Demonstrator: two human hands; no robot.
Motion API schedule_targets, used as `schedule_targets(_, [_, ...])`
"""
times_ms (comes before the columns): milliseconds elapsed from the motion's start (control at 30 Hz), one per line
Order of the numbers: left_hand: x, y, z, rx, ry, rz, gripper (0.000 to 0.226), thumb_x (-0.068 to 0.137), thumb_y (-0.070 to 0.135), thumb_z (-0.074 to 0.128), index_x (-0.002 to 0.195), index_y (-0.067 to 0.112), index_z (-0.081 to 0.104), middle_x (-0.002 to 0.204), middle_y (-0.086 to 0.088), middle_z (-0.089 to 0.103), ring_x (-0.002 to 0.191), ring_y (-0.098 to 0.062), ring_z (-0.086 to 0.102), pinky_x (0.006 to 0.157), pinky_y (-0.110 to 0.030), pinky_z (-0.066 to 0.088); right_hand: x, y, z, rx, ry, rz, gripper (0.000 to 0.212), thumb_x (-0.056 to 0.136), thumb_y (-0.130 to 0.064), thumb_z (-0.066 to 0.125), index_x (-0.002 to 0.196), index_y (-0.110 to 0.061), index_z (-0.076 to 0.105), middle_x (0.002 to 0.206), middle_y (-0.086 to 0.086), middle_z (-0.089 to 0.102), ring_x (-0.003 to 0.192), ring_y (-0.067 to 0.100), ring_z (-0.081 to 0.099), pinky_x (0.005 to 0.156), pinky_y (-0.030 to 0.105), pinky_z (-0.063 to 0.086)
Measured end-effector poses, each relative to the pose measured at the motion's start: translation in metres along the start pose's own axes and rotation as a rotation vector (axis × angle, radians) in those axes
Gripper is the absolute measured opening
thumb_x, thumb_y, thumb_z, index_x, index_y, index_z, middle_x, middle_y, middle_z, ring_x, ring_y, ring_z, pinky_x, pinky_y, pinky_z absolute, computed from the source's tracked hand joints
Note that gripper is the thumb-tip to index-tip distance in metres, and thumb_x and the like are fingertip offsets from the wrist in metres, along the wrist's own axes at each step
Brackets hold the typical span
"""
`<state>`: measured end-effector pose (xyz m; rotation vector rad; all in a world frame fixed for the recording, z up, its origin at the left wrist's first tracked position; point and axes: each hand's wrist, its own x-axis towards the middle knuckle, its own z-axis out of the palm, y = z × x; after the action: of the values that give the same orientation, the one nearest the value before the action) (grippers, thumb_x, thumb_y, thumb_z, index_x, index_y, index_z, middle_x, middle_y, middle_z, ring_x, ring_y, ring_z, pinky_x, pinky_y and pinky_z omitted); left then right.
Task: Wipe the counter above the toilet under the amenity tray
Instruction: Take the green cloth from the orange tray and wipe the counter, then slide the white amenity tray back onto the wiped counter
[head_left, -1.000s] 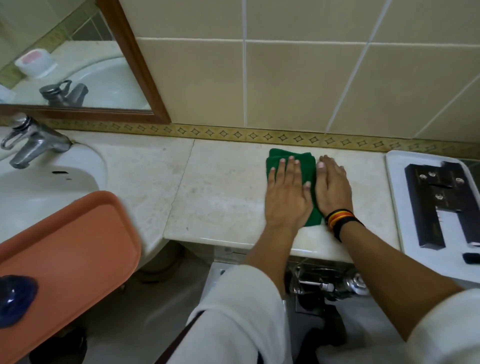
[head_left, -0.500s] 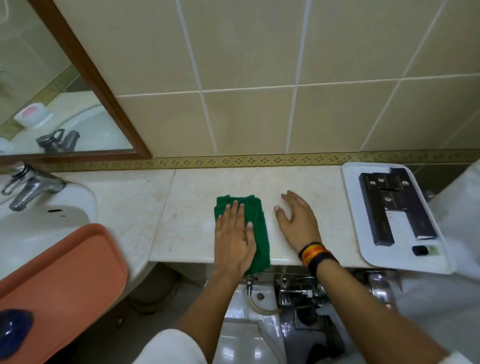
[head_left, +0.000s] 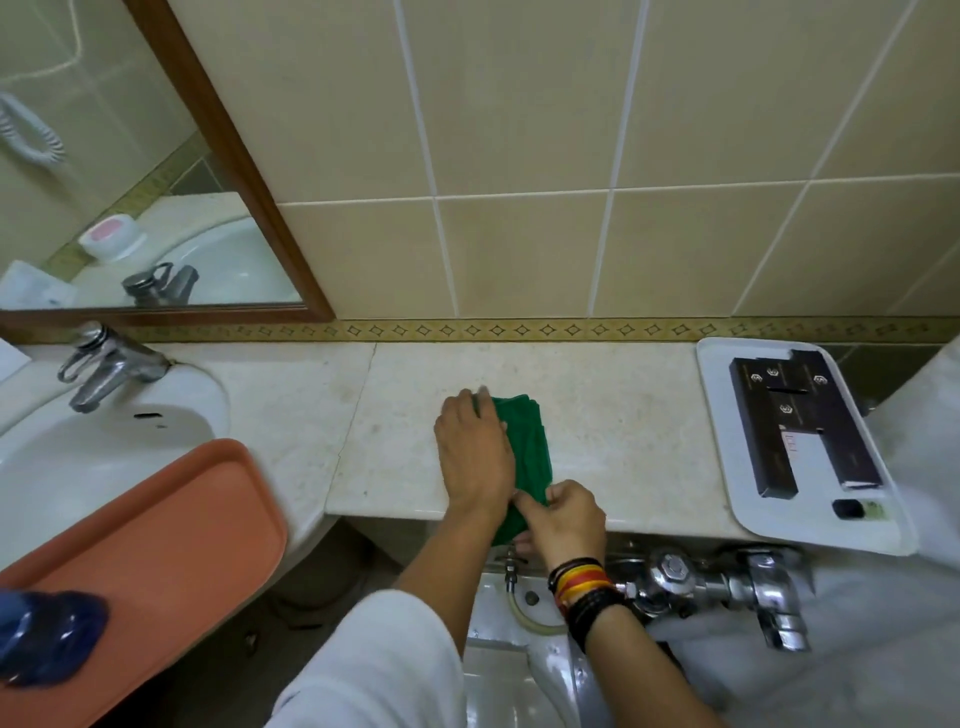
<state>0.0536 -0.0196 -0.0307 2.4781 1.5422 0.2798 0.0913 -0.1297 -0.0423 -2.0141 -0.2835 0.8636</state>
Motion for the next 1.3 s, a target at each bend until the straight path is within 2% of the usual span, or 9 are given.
schedule_targets(167, [-0.022,-0.001,0.026,-0.061,-0.112,0.17,0.06,0.111,0.035,0.022,0.166,0.011,0.017,0.175,-0.006,0.014,0.163,-0.023,0.007,0.133,-0.04,0.003,0.008,0.018,-0.028,-0.153,-0.004,-0.064,0.028,0.073,-0.039,0.084,0.07,-0.016,0.068,0.06,0.002,0.075,0.058,0.024,0.075,0.062,0.046,0.065])
schedule_targets(333, [-0.016,-0.021,0.029,-0.066,-0.056,0.18,0.063,0.109,0.038,0.015,0.166,0.012,0.018,0.174,-0.005,0.018,0.163,-0.022,0.01,0.133,-0.043,0.007,0.004,0.03,-0.053,-0.048,-0.128,-0.107,0.023,0.085,-0.036,0.08,0.082,-0.015,0.072,0.074,0.008,0.079,0.069,0.03,0.077,0.068,0.056,0.065])
schedule_targets(500, [0.042,-0.113,0.004,-0.016,0.028,-0.054,0.061,0.11,0.032,0.018,0.164,0.005,0.02,0.171,-0.016,0.025,0.16,-0.031,0.022,0.131,-0.048,0.017,-0.022,0.059,-0.089,0.03,-0.155,-0.087,0.013,0.093,-0.023,0.074,0.082,-0.016,0.073,0.08,0.013,0.078,0.065,0.025,0.075,0.057,0.046,0.062])
schedule_targets(633, [0.088,-0.194,-0.024,0.016,0.057,-0.215,0.058,0.111,0.025,0.031,0.163,0.0,0.022,0.17,-0.021,0.024,0.159,-0.038,0.021,0.131,-0.049,0.012,-0.025,0.08,-0.13,0.22,0.121,0.029,0.019,0.092,-0.019,0.075,0.083,-0.003,0.072,0.067,0.022,0.074,0.044,0.02,0.067,0.047,0.036,0.055])
schedule_targets(767, [0.098,-0.199,-0.03,0.146,0.036,-0.22,0.056,0.11,0.02,0.036,0.158,-0.009,0.029,0.164,-0.03,0.031,0.153,-0.046,0.029,0.128,-0.053,0.02,0.005,0.083,-0.171,0.346,0.455,0.116,0.049,0.092,-0.042,0.075,0.101,0.006,0.069,0.075,0.028,0.072,0.058,0.038,0.073,0.047,0.039,0.06])
schedule_targets(867, [0.091,-0.16,-0.035,0.269,0.136,-0.074,0.053,0.106,0.018,0.041,0.15,-0.011,0.04,0.15,-0.035,0.047,0.141,-0.051,0.042,0.121,-0.059,0.032,0.027,0.08,-0.182,0.434,0.553,0.157,0.061,0.088,-0.044,0.077,0.105,0.013,0.065,0.086,0.037,0.071,0.06,0.041,0.071,0.044,0.033,0.057])
schedule_targets(967, [0.092,-0.085,-0.03,0.057,0.15,0.111,0.05,0.103,0.018,0.041,0.147,-0.006,0.047,0.148,-0.032,0.051,0.139,-0.047,0.046,0.122,-0.053,0.031,0.04,0.08,-0.184,0.438,0.654,0.167,0.05,0.087,-0.032,0.079,0.101,0.013,0.064,0.076,0.033,0.072,0.047,0.032,0.065,0.04,0.03,0.054])
schedule_targets(1133, [0.079,0.063,-0.002,-0.322,0.036,0.29,0.039,0.104,0.013,0.048,0.139,0.003,0.062,0.14,-0.021,0.061,0.134,-0.036,0.052,0.114,-0.04,0.039,0.035,0.084,-0.199,0.48,0.795,0.171,0.011,0.081,-0.01,0.075,0.087,-0.009,0.067,0.062,0.015,0.074,0.039,0.022,0.066,0.045,0.034,0.058])
schedule_targets(1300, [0.063,0.153,0.024,-0.272,-0.159,0.284,0.044,0.108,0.026,0.036,0.134,0.004,0.064,0.136,-0.017,0.059,0.127,-0.034,0.051,0.106,-0.044,0.046,0.032,0.086,-0.218,0.462,0.833,0.133,0.017,0.079,-0.002,0.073,0.077,-0.016,0.063,0.065,0.015,0.069,0.047,0.029,0.066,0.053,0.034,0.06])
